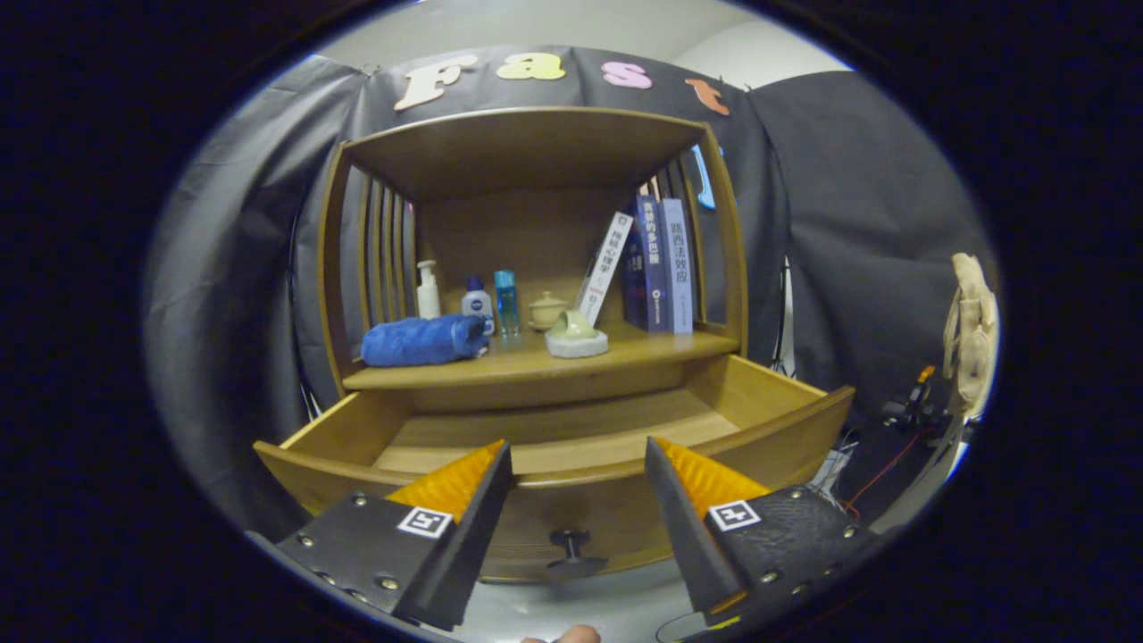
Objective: Pull open the drawer, take out the items inside it, and place them on the countertop above the cabinet.
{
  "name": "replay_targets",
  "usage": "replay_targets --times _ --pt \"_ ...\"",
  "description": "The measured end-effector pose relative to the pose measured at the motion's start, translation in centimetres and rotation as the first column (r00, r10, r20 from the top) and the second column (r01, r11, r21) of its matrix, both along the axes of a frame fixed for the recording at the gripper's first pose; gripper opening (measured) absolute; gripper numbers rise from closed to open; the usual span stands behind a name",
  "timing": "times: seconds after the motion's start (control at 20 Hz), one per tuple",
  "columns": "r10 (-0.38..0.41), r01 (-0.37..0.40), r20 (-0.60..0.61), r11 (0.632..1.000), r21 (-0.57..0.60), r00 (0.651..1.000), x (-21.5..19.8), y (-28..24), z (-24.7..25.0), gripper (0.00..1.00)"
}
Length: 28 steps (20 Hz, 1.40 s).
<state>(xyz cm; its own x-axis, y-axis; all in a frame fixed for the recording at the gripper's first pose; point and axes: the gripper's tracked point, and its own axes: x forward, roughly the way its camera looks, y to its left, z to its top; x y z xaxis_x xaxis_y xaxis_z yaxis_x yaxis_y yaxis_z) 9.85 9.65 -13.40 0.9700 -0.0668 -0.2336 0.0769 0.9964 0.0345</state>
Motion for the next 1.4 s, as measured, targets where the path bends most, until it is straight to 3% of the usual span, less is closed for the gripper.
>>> replay_targets --times 0.15,0.6,1.4 --pt "0.000 -0.001 0.021 0.999 0.045 1.000 0.2 0.4 -0.3 0.90" --pt "-0.005 0.005 -0.036 1.000 0.002 0.999 -1.9 -0.1 -2.3 0.92" --pt "0.089 -0.082 -0.045 0.988 0.130 0.995 -1.1 1.0 -4.1 0.92"
